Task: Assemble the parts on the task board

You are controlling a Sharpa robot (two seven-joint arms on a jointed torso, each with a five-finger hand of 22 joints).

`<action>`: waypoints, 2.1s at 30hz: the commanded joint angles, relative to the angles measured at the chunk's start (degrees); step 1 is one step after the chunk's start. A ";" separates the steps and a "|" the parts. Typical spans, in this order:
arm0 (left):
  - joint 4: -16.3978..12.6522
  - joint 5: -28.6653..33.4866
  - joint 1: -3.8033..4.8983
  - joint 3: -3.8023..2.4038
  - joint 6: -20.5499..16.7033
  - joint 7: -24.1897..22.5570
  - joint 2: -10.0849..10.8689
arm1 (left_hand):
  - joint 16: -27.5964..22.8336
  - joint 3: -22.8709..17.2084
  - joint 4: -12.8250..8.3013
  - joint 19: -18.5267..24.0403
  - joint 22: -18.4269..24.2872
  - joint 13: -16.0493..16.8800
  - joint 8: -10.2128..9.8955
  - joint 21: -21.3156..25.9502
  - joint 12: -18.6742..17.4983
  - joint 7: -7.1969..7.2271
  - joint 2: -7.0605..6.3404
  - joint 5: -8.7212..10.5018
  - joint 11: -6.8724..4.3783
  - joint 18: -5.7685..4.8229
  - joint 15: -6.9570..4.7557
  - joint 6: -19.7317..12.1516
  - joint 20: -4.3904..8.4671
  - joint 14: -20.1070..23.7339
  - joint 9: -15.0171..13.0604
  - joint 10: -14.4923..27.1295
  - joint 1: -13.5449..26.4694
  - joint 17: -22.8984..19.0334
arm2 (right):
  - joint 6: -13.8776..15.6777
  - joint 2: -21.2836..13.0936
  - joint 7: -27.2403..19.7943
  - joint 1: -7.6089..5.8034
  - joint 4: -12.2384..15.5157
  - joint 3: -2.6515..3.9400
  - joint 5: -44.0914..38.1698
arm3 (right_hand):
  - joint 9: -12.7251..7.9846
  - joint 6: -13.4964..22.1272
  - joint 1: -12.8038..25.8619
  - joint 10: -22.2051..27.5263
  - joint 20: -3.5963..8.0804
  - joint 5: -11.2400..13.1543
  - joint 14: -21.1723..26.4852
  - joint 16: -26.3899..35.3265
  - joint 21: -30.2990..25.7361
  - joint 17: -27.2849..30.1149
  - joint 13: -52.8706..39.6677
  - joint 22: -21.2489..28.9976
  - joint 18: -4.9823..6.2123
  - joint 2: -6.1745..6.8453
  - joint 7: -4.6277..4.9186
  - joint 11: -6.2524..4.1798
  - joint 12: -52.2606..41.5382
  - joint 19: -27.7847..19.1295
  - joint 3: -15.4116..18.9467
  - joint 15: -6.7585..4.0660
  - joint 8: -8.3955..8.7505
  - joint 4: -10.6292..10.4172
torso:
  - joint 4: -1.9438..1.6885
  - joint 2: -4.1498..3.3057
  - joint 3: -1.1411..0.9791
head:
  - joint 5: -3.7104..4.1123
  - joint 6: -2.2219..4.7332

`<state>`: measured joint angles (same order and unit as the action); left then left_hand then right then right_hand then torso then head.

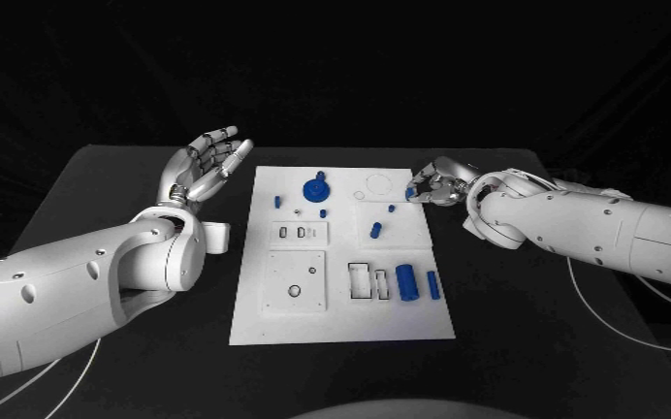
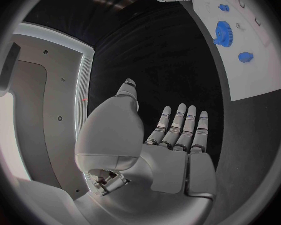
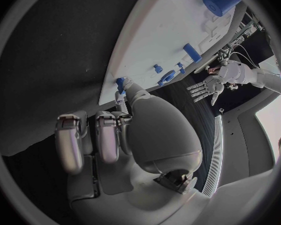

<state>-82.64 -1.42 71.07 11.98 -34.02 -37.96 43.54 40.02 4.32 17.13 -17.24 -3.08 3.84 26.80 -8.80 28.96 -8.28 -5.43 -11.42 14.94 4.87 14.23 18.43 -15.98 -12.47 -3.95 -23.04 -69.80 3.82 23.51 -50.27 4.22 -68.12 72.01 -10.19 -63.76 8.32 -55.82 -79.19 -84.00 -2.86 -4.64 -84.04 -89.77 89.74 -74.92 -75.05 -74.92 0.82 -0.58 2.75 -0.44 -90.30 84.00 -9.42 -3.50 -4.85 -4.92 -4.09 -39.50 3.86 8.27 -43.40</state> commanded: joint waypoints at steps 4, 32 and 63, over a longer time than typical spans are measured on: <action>-0.08 -0.45 0.04 -0.04 0.71 -0.38 -0.10 | 0.21 -0.37 -0.06 0.34 0.07 -0.09 0.12 0.15 0.24 -8.65 0.48 0.29 0.02 0.96 0.19 -0.17 -0.17 0.37 0.07 0.02 0.00 -0.07 | -0.92 0.19 0.21 0.09 -0.16 -0.05 -0.75 | -0.12 -0.43 0.28 -6.00 0.22 0.50 -5.96 -0.23 0.26 -15.08 -14.95 -15.08 -0.82 -0.26 -0.06 -0.45 0.30 6.00 0.11 -0.37 -0.10 -0.27 | -0.01 0.03 0.00 | -0.10 0.05; -0.17 -0.45 0.04 -0.04 0.66 -0.37 0.16 | 0.22 -0.38 -0.06 0.36 0.07 -0.09 0.14 0.16 0.25 -8.65 0.49 0.29 0.02 0.96 0.19 -0.15 -0.16 0.37 0.08 0.02 0.00 -0.07 | 0.81 0.89 0.38 0.13 -0.22 -0.05 -1.15 | -0.07 -6.25 -1.38 -6.00 -0.28 0.24 -5.96 -0.23 0.26 -15.08 -14.95 -15.08 -0.82 -1.29 0.93 0.83 0.30 6.00 0.23 0.45 -1.36 -0.09 | 0.02 -0.01 0.00 | -0.40 0.18; 1.03 -0.45 0.02 -0.02 0.87 -0.33 -0.79 | 0.25 -0.40 -0.06 0.46 0.08 -0.09 0.15 0.17 0.28 -8.65 0.55 0.29 0.02 0.97 0.18 -0.17 -0.16 0.38 0.11 0.03 0.00 -0.06 | 5.76 0.69 3.24 -4.62 16.33 0.00 4.02 | -0.63 -7.51 -3.41 -6.00 -1.20 -2.10 -5.96 -0.23 0.26 -15.08 -14.95 -15.08 -0.82 -2.07 2.90 2.50 0.30 6.00 0.03 1.61 -0.48 1.06 | 0.04 -0.02 0.02 | -1.90 0.59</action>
<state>-81.57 -1.48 71.05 12.01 -34.00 -37.86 42.88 40.02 4.33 17.13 -17.03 -3.08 3.84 26.80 -8.80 28.96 -8.28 -5.43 -11.42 14.93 4.87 14.23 18.43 -16.19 -12.47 -3.91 -23.04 -69.80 3.82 31.65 -49.81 3.66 -72.68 87.66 -10.19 -59.86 7.73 -62.28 -82.44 -83.89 -3.83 -6.57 -84.03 -89.77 89.74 -74.94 -75.09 -74.93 0.81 -1.89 4.87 1.72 -90.36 83.91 -9.42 -2.24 -5.21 -4.09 -4.15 -39.50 3.89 6.67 -42.68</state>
